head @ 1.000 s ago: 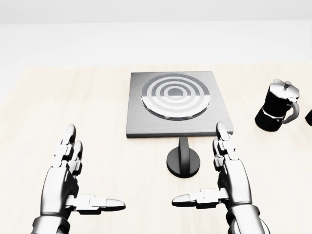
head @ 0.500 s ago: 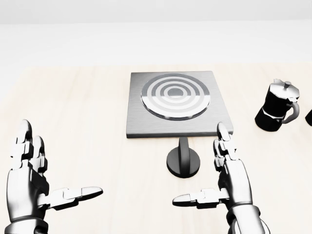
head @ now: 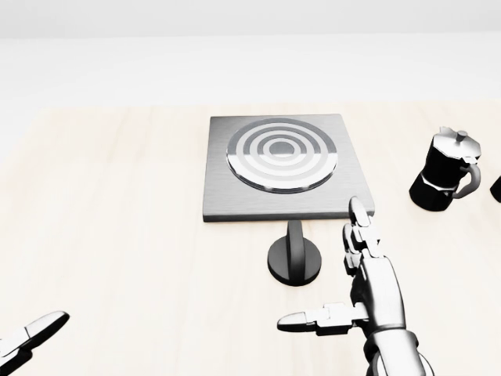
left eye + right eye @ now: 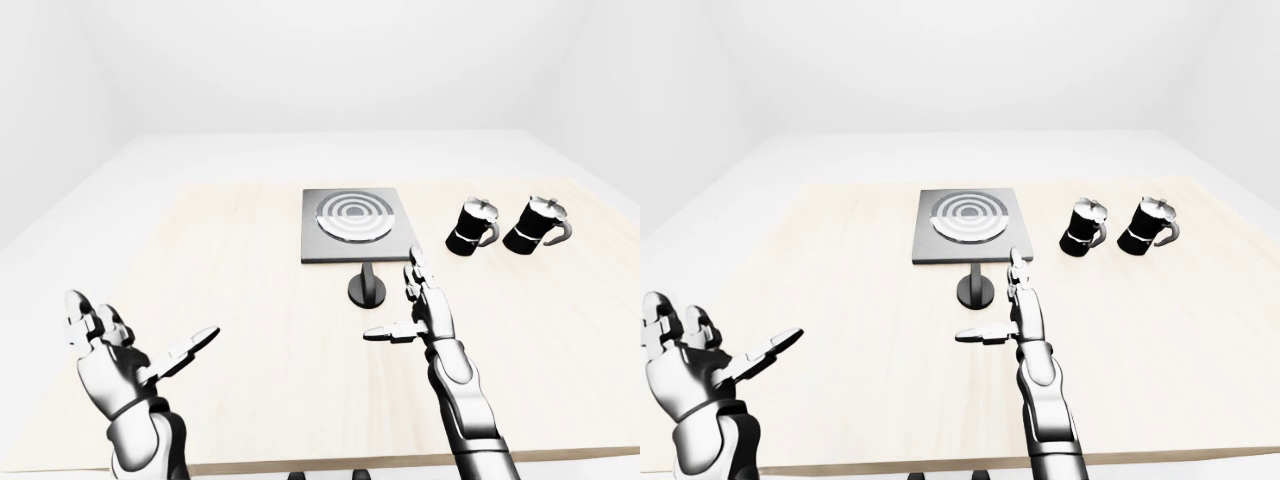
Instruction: Turn off the stove.
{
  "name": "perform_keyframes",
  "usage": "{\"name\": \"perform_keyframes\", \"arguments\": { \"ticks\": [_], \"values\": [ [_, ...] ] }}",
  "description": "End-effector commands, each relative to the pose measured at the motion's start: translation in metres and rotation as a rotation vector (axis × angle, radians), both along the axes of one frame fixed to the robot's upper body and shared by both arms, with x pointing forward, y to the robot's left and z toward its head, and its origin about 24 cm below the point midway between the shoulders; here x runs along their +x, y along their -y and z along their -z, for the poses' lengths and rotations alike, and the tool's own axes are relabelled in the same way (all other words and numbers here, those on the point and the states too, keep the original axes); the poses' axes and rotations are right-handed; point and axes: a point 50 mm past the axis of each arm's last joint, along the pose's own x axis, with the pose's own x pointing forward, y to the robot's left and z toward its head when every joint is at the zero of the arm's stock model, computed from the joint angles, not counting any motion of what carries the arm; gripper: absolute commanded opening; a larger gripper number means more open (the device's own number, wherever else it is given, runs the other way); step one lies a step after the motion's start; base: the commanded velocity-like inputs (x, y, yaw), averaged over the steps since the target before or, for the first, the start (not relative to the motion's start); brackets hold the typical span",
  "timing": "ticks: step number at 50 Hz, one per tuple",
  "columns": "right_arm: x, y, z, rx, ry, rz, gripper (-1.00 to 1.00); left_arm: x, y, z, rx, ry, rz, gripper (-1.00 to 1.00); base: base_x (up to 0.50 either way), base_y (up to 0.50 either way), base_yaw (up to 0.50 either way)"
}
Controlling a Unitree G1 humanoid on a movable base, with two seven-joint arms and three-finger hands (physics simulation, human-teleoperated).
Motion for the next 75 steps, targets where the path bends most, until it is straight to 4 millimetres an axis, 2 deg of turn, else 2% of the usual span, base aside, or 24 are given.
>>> {"name": "perform_keyframes", "arguments": {
  "ticks": [1, 4, 10, 12, 17, 22, 53, 62, 65, 75],
  "values": [
    [-0.001, -0.001, -0.001, -0.004, 0.007, -0.009, 1.0, -0.043, -0.029, 0.0, -0.037, 0.011, -0.265, 1.0, 0.0, 0.0, 0.0],
    [-0.001, -0.001, -0.001, -0.004, 0.011, -0.01, 1.0, -0.044, -0.038, 0.005, -0.062, -0.023, -0.33, 1.0, 0.0, 0.0, 0.0],
    [0.0, -0.002, -0.001, -0.01, 0.012, -0.017, 1.0, -0.049, -0.042, 0.009, -0.09, -0.049, -0.345, 1.0, 0.0, 0.0, 0.0],
    [-0.001, -0.001, -0.001, -0.005, 0.014, -0.016, 1.0, -0.049, -0.047, 0.012, -0.082, -0.073, -0.417, 1.0, 0.0, 0.0, 0.0],
    [0.0, -0.003, -0.002, -0.018, 0.013, -0.016, 1.0, -0.049, -0.043, 0.008, -0.085, -0.053, -0.378, 1.0, 0.0, 0.0, 0.0],
    [0.0, -0.001, -0.001, -0.012, 0.0, 0.002, 1.0, -0.04, -0.044, 0.015, -0.088, -0.104, -0.398, 1.0, 0.0, 0.0, 0.0],
    [0.0, -0.002, -0.002, -0.007, 0.018, -0.022, 1.0, -0.039, -0.044, 0.017, -0.092, -0.116, -0.413, 1.0, 0.0, 0.0, 0.0],
    [-0.001, -0.004, -0.003, -0.052, 0.019, -0.023, 1.0, -0.041, -0.043, 0.016, -0.05, -0.082, -0.426, 1.0, 0.0, 0.0, 0.0],
    [-0.001, -0.005, -0.003, -0.05, 0.015, -0.035, 1.0, -0.043, -0.045, 0.013, -0.098, -0.08, -0.412, 1.0, 0.0, 0.0, 0.0],
    [-0.001, -0.008, 0.001, -0.034, -0.012, -0.067, 1.0, -0.043, -0.044, 0.013, -0.102, -0.075, -0.399, 1.0, 0.0, 0.0, 0.0]
  ]
}}
